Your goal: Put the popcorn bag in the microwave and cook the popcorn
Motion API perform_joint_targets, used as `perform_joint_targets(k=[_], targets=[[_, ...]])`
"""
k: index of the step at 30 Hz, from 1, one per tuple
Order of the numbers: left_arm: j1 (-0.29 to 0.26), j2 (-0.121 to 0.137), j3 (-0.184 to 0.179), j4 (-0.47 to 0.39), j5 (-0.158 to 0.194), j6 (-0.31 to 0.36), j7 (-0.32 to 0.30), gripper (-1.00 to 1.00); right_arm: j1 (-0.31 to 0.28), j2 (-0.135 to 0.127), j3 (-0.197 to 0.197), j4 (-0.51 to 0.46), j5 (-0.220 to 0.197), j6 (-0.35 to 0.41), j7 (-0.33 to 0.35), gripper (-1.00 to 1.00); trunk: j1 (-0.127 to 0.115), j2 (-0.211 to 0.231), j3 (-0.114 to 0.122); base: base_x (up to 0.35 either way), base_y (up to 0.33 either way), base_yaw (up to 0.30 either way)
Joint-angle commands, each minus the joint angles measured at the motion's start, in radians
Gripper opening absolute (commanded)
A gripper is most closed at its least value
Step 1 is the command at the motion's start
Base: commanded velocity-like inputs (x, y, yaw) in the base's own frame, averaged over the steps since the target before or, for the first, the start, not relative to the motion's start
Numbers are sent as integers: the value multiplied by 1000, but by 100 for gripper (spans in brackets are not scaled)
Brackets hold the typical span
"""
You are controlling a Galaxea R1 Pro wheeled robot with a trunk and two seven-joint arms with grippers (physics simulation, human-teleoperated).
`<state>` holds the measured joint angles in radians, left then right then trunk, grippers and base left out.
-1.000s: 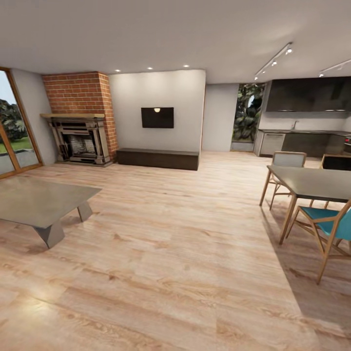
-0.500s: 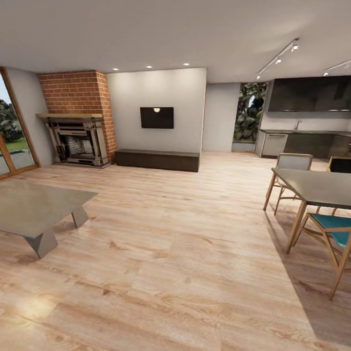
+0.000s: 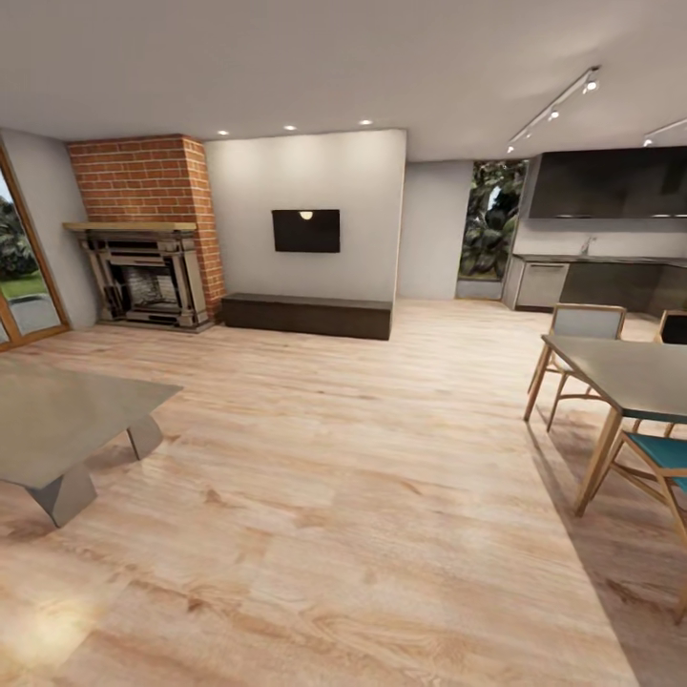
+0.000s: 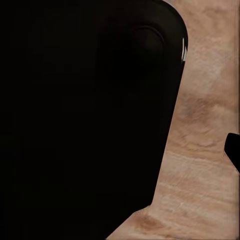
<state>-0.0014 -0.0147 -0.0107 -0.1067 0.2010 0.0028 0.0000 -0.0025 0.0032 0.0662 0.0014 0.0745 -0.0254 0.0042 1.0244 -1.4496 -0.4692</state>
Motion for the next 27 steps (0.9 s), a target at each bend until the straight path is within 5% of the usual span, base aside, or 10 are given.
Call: perform_joint_targets(k=[1,17,27], targets=[[0,0,-2,-1,8,0,0,100,0,0,6,0,5,-2,0,100,1,0,-1,326,0,0],[0,-1,-2,-1,8,0,0,100,-1,0,6,0,3,-25,0,100,1,0,-1,326,0,-4],[0,-1,-2,-1,8,0,0,100,-1,0,6,0,2,-25,0,100,1,0,-1,326,0,-244]])
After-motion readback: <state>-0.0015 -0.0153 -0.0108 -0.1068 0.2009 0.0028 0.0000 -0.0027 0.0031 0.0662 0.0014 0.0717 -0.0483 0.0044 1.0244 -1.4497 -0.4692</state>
